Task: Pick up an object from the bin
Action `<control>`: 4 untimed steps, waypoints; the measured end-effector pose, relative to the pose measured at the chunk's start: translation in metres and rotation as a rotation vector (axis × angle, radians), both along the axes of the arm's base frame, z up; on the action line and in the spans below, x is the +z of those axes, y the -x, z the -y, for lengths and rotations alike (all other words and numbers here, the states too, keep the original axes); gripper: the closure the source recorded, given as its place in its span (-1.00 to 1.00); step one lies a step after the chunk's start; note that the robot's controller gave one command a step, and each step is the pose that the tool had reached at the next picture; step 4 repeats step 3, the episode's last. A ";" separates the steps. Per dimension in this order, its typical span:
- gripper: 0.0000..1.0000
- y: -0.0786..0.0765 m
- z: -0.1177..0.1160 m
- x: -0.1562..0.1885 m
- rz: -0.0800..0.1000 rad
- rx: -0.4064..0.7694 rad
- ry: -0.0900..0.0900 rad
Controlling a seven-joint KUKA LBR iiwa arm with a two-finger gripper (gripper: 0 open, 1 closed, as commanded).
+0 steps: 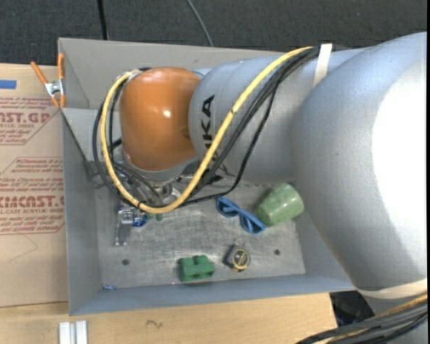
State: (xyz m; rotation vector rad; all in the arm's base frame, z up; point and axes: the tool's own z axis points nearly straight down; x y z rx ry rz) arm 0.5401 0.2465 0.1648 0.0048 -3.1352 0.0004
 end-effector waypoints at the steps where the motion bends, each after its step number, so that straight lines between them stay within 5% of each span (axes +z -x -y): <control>1: -1.00 -0.044 0.056 -0.090 0.009 0.187 -0.002; 2: 1.00 -0.043 0.053 -0.087 0.007 0.191 -0.004; 3: 1.00 -0.033 0.053 0.056 0.015 0.599 -0.003; 4: 1.00 -0.033 0.053 0.056 0.015 0.599 -0.003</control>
Offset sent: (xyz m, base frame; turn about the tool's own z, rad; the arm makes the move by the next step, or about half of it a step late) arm 0.0430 -0.0548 -0.0886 -0.1907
